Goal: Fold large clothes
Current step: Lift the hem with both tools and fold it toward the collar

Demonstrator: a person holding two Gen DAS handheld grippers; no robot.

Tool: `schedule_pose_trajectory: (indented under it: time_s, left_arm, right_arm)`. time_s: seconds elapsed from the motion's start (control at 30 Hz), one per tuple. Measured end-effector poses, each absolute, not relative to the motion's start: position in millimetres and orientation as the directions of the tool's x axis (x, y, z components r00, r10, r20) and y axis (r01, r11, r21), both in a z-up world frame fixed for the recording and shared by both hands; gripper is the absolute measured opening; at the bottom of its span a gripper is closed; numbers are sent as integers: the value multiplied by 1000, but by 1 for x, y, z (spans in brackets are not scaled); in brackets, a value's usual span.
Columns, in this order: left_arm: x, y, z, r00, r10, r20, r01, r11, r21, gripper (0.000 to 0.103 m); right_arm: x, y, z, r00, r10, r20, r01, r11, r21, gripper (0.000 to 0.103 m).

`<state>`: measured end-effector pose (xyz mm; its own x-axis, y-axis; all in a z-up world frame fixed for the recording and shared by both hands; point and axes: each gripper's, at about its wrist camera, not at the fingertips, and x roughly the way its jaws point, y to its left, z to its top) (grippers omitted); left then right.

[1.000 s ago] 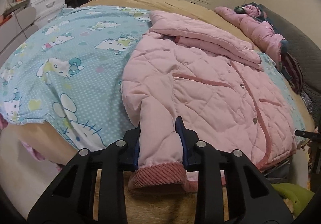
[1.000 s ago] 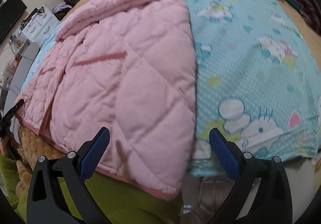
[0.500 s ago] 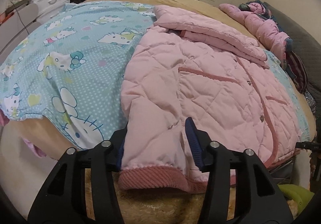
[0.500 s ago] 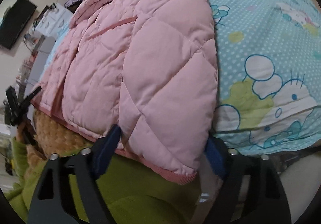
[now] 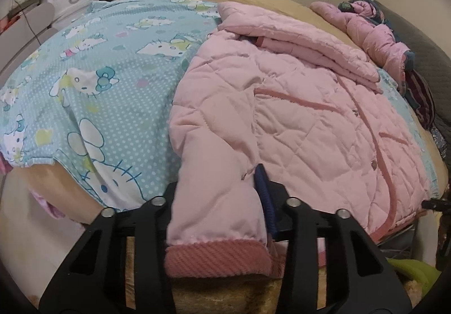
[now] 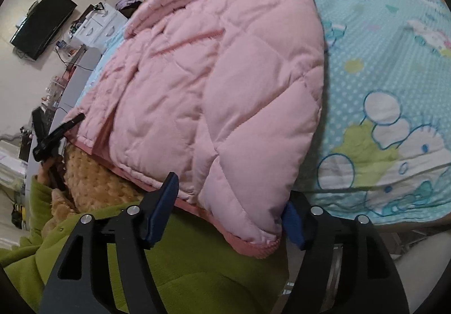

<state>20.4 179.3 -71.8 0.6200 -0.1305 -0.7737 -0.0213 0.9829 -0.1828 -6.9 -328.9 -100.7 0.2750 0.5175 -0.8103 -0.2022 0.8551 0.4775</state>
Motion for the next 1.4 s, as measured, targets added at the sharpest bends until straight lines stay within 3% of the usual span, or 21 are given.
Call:
schedule_pose_trajectory:
  time_s: [0.1, 0.17, 0.23, 0.33, 0.77, 1.4]
  left_arm:
    - [18, 179, -67, 638, -135, -758, -20, 981, -192, 24]
    - [16, 177, -62, 652, -137, -745, -16, 981, -194, 22]
    - [15, 176, -55, 668, -143, -730, -11, 979, -202, 20]
    - [13, 173, -44, 696, -153, -702, -2, 977, -215, 18]
    - [24, 159, -3, 765, -132, -631, 11, 981, -192, 16]
    - [77, 138, 60, 838, -92, -538, 30, 992, -124, 16]
  right_arm:
    - [-7, -327, -100, 275, 510, -815, -225, 858, 461, 63]
    - [-7, -325, -95, 285, 509, -813, -263, 857, 444, 40]
    - [-10, -323, -83, 316, 522, -793, -317, 845, 430, 28]
    - [-12, -322, -62, 362, 561, -744, -363, 820, 442, 22]
    - [20, -334, 19, 574, 651, -496, -474, 759, 447, 18]
    - [70, -351, 45, 690, 607, -393, -402, 774, 490, 18]
